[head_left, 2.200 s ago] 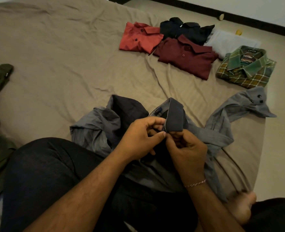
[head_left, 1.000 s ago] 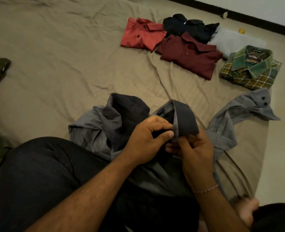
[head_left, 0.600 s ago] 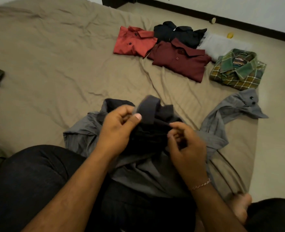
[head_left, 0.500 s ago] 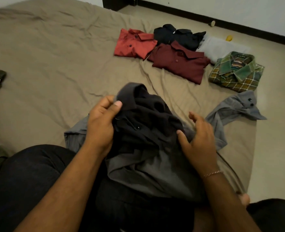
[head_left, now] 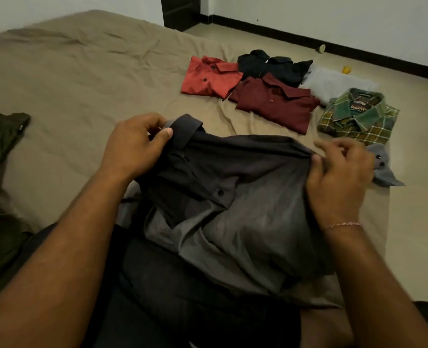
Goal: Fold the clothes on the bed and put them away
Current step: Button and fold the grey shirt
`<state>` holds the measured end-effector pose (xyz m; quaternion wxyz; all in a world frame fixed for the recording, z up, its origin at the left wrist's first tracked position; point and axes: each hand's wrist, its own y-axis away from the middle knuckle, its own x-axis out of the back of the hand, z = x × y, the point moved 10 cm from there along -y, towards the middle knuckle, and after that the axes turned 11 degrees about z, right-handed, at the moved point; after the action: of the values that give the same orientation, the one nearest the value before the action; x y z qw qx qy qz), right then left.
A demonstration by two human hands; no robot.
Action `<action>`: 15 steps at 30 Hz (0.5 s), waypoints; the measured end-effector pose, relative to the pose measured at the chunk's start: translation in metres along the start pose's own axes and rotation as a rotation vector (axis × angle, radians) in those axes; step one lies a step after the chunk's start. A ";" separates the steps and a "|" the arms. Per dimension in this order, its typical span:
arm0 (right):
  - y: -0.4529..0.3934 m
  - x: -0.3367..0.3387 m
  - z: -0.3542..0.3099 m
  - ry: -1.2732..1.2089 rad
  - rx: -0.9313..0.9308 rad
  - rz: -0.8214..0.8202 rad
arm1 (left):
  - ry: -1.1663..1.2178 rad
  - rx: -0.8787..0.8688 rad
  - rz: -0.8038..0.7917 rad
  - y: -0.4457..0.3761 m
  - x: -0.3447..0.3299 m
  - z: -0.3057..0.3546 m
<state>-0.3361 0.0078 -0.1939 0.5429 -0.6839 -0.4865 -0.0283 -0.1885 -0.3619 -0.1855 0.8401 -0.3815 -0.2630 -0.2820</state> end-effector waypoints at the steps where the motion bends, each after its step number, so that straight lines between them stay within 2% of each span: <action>1: 0.002 -0.001 -0.031 -0.042 0.095 -0.008 | -0.039 -0.010 -0.010 -0.007 -0.006 -0.001; 2: 0.014 -0.009 -0.065 -0.158 0.197 -0.096 | -0.069 -0.026 -0.026 -0.012 -0.012 -0.003; 4: 0.060 -0.041 -0.114 -0.342 0.249 -0.441 | -0.083 -0.101 -0.054 -0.019 -0.021 0.004; 6: 0.116 -0.080 -0.120 -0.279 0.133 -0.760 | -0.091 -0.228 -0.063 -0.030 -0.021 0.021; 7: 0.137 -0.093 -0.112 -0.195 0.102 -0.836 | -0.115 -0.296 -0.064 -0.038 -0.020 0.031; 9: 0.150 -0.108 -0.096 -0.077 0.107 -0.810 | -0.224 -0.415 -0.042 -0.060 -0.017 0.044; 12: 0.122 -0.086 -0.078 -0.213 0.067 -0.590 | -0.377 -0.534 -0.056 -0.095 -0.021 0.052; 15: 0.080 -0.040 -0.066 -0.245 0.116 -0.425 | -0.375 -0.583 -0.116 -0.122 -0.037 0.054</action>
<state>-0.2689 -0.0630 -0.2471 0.4999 -0.5323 -0.6826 -0.0309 -0.3086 -0.3762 -0.1187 0.6153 -0.6350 -0.3424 -0.3177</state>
